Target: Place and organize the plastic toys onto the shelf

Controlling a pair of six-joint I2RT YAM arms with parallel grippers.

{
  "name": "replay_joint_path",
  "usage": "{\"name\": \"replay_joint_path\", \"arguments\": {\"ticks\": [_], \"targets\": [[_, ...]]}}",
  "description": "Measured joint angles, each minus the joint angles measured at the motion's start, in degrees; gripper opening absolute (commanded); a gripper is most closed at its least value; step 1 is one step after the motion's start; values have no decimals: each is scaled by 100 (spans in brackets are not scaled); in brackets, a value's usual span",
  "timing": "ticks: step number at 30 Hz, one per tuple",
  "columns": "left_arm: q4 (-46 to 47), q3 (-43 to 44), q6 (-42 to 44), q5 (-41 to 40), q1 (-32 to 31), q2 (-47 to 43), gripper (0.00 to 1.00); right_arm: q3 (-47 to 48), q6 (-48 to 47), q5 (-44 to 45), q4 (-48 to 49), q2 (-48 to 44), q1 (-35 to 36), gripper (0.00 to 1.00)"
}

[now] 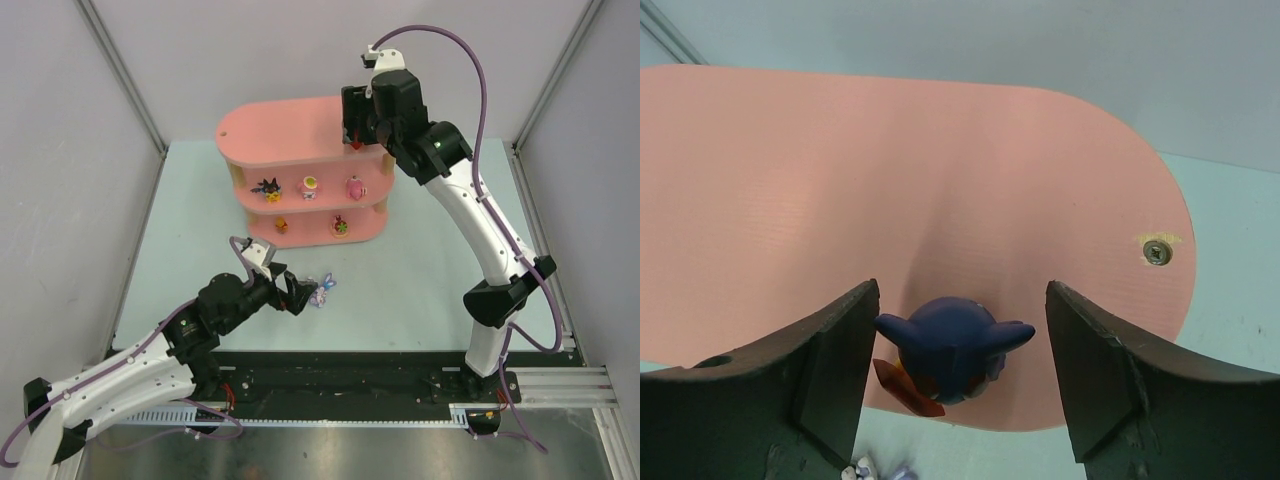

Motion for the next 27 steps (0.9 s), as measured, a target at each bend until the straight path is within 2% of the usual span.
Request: {"name": "replay_joint_path", "arguments": {"ticks": [11, 20, 27], "targets": [[0, 0, 0, -2, 0, -4, 100, -81, 9, -98, 94, -107, 0, 99], [-70, 0, -11, -68, 2, -120, 100, -337, 111, -509, 505, -522, -144, 100], [-374, 0, -293, -437, 0, -79, 100, -1786, 170, -542, 1384, -2186, -212, 100]]}}
